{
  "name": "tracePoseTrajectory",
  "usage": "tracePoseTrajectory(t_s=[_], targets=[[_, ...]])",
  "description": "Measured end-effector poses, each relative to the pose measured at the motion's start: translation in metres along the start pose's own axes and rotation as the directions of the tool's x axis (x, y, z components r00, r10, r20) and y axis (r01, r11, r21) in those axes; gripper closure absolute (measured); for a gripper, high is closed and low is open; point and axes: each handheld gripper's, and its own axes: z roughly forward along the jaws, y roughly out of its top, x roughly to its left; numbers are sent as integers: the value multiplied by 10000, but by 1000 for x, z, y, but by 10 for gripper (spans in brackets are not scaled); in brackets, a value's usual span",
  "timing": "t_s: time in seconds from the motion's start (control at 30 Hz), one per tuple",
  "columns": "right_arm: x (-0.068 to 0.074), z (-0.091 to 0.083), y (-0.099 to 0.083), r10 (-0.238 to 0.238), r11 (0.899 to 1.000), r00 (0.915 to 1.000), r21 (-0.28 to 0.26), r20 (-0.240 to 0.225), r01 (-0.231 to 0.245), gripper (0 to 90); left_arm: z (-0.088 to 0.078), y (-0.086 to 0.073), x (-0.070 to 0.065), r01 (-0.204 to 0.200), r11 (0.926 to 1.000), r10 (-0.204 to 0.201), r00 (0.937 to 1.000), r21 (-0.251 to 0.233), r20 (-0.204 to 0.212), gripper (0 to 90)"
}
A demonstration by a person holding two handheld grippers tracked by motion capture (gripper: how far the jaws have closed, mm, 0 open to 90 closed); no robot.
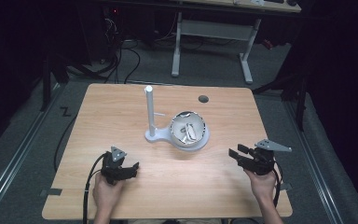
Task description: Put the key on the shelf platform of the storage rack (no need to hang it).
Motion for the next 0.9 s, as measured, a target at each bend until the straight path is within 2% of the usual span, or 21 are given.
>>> tracePoseTrajectory(t_s=[0.13, 0.4, 0.67, 0.73, 0.9], targets=[[2, 6, -10, 2, 10000, 10000, 45, 14, -2, 478, 0, 0, 0, 8, 10000, -8, 10000, -8, -2, 188], [5, 22, -33, -117, 9983, 9990, 575, 423, 93, 460, 0, 0, 0, 44, 10000, -44, 10000, -12, -12, 187], [10, 34, -45, -682, 9922, 9932, 1107, 942, 576, 432, 0, 0, 0, 29, 10000, -29, 10000, -14, -8, 187], [12, 37, -48, -1009, 9880, 9891, 1277, 1073, 869, 425, 0, 0, 0, -11, 10000, 11, 10000, -5, -1, 187], [15, 47, -55, -1487, 9725, 9793, 1996, 1376, 1197, 382, 0, 0, 0, -11, 10000, 11, 10000, 2, 5, 188]])
